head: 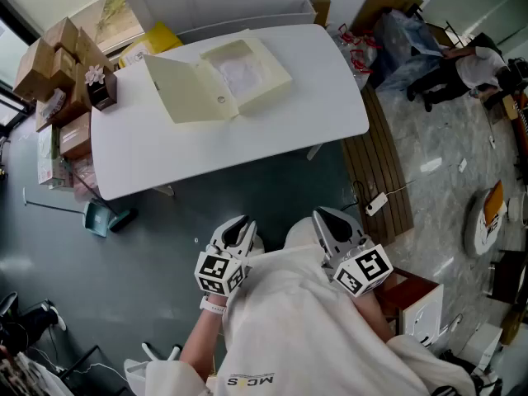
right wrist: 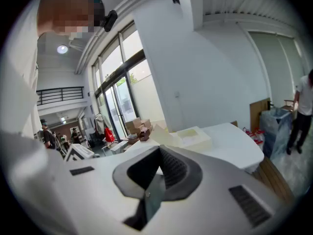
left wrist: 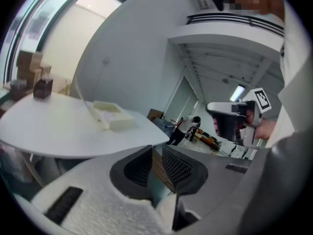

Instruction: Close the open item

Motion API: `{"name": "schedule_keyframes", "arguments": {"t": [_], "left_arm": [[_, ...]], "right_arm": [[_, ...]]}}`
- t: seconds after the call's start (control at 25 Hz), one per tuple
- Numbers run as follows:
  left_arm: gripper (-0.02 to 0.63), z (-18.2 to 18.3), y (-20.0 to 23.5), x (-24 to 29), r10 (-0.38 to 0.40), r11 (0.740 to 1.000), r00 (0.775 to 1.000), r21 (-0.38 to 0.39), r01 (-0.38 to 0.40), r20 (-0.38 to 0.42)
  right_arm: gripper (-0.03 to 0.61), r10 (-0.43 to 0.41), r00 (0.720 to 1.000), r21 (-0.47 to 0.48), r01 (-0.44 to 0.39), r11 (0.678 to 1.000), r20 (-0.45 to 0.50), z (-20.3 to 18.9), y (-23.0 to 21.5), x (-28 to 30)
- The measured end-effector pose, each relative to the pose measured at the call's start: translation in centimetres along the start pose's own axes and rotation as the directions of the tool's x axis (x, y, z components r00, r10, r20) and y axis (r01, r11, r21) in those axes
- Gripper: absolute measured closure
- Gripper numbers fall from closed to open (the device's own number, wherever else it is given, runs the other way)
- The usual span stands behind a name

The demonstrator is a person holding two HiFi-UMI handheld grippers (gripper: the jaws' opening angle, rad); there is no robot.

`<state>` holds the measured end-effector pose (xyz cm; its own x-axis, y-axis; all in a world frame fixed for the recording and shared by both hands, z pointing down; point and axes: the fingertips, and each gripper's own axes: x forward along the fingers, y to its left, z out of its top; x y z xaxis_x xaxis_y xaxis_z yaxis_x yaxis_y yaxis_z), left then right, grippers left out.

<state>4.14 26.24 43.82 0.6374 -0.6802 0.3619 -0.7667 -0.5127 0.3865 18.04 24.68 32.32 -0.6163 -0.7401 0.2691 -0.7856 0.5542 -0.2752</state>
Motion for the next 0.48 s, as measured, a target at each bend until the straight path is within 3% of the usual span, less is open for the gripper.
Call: {"name": "schedule_keyframes", "arguments": {"t": [0.12,0.2,0.28,0.4,0.48], "left_arm": [[0.576,4.0,-5.9,-2.0,-0.003,0.988,0.992,0.151,-0.016,0.127],[0.583,5.9,-9.2,-3.7,0.035,0.977,0.982,0.201,-0.073,0.184],[0.588,7.2,-11.6,-4.6,0.106,0.974,0.968,0.174,-0.147,0.227],[0.588,7.6,-15.4,-5.4,0.187,0.974,0.938,0.071,-0.217,0.293],[0.588,7.2,-17.6,-5.8,0.232,0.962,0.922,0.067,-0.264,0.310]], "right_arm": [[0.565,0.040,0.999,-0.101,-0.037,0.994,0.033,1.0,0.8,-1.0],[0.565,0.073,0.996,-0.155,-0.065,0.986,0.050,1.3,1.5,-2.2],[0.565,0.124,0.990,-0.190,-0.110,0.976,0.063,1.4,1.9,-3.3],[0.565,0.200,0.977,-0.257,-0.175,0.950,0.074,1.6,2.2,-6.2],[0.565,0.222,0.972,-0.281,-0.193,0.940,0.076,0.9,2.0,-8.1]]}}
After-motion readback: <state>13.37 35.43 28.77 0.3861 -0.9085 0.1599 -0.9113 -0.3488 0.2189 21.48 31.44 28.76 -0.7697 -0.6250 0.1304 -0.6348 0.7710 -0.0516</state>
